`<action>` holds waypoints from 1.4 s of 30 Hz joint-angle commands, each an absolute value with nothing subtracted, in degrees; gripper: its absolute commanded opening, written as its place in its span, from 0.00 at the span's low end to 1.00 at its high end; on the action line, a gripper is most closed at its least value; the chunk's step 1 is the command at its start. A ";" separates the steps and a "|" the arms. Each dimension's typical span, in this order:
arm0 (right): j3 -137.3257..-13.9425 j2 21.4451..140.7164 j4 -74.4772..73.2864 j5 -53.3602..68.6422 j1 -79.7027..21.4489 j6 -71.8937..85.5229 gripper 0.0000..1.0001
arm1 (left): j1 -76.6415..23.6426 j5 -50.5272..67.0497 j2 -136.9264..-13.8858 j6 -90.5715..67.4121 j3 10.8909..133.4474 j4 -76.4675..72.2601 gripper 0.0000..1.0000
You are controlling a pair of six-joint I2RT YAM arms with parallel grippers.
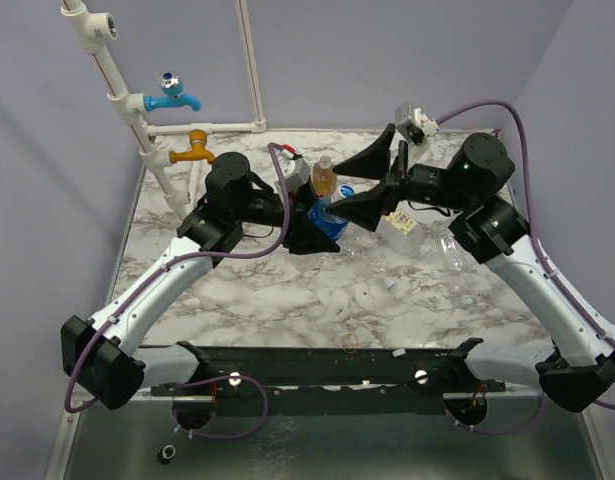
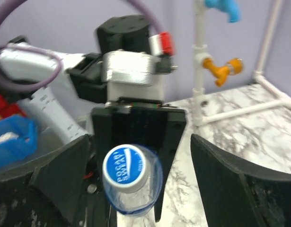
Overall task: Unscrew the bottle caps
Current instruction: Unscrew the bottle cap from the plastic bottle.
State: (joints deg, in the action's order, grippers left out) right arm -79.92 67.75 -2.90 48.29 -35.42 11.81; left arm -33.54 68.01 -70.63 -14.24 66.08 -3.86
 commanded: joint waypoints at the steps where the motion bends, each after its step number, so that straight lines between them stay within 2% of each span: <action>1: -84.66 69.51 -8.80 25.26 -35.56 12.87 0.94 | -33.39 57.58 -70.84 -6.56 66.02 -0.82 0.00; 3: -86.18 71.27 -10.10 20.89 -35.59 14.70 1.00 | -33.35 51.55 -70.81 -3.29 65.60 -0.11 0.00; 8: -87.73 75.66 -11.69 15.01 -35.60 20.64 1.00 | -33.48 34.65 -71.27 3.01 64.89 -0.09 0.00; 13: -86.80 77.23 -10.29 12.46 -35.66 23.78 0.99 | -33.49 27.45 -71.21 5.00 64.10 -0.09 0.00; 15: -86.44 77.28 -9.23 13.13 -35.68 24.38 0.96 | -33.48 25.64 -71.19 5.18 63.86 -0.09 0.00; 18: -86.39 77.56 -8.42 13.56 -35.68 25.10 0.85 | -33.49 23.78 -71.19 5.29 63.50 -0.18 0.00; 23: -86.69 78.45 -8.45 14.63 -35.68 26.03 0.61 | -33.49 22.59 -71.32 5.05 63.37 -0.18 0.00; 33: -87.99 80.66 -9.34 17.81 -35.67 26.75 0.55 | -33.49 22.42 -71.16 4.05 63.81 -0.26 0.00; 34: -88.07 80.84 -9.26 18.08 -35.63 26.70 0.52 | -33.49 22.32 -71.11 4.04 63.74 -0.26 0.00; 38: -87.82 80.04 -8.60 17.68 -35.63 26.03 0.21 | -33.42 23.03 -70.83 3.63 63.73 -0.20 0.00; 39: -87.56 79.46 -8.14 17.67 -35.61 25.82 0.15 | -33.47 23.73 -70.79 3.42 63.72 -0.18 0.00; 42: -86.32 77.15 -6.16 19.67 -35.59 23.40 0.08 | -33.48 27.84 -70.29 2.02 63.63 -0.09 0.00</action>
State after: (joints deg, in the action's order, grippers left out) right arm -86.74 80.23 -8.93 17.28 -35.68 25.89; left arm -33.45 23.29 -71.31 3.77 63.86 0.54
